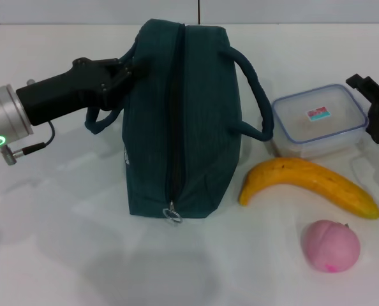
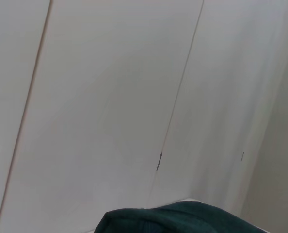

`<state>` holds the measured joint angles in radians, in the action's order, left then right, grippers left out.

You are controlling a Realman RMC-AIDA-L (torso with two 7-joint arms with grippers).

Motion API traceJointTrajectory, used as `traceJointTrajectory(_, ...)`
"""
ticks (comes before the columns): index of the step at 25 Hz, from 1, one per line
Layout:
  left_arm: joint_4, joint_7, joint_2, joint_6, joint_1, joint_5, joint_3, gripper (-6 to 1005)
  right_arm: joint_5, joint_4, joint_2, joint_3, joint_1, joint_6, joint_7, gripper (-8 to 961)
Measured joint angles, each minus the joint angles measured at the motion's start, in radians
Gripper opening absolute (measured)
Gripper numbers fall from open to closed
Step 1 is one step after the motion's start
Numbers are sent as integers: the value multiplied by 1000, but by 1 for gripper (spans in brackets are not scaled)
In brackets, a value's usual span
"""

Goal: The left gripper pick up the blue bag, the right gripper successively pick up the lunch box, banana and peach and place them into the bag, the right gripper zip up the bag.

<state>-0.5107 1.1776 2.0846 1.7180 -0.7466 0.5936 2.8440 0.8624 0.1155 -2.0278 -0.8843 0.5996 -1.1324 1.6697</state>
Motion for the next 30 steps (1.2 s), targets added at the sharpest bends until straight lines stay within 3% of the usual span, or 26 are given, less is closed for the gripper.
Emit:
traceJointTrajectory(20, 21, -28, 0, -2, 19, 29, 0, 37, 46, 2, 0, -3, 14, -14, 14, 630)
traceJointTrajectory(24, 23, -33, 1, -12, 26, 43, 0, 37, 54, -2, 0, 2, 6, -36, 0, 390)
traceJointTrajectory(30, 25, -46, 2, -15, 26, 51, 0, 37, 47, -25, 0, 2, -15, -74, -11, 307)
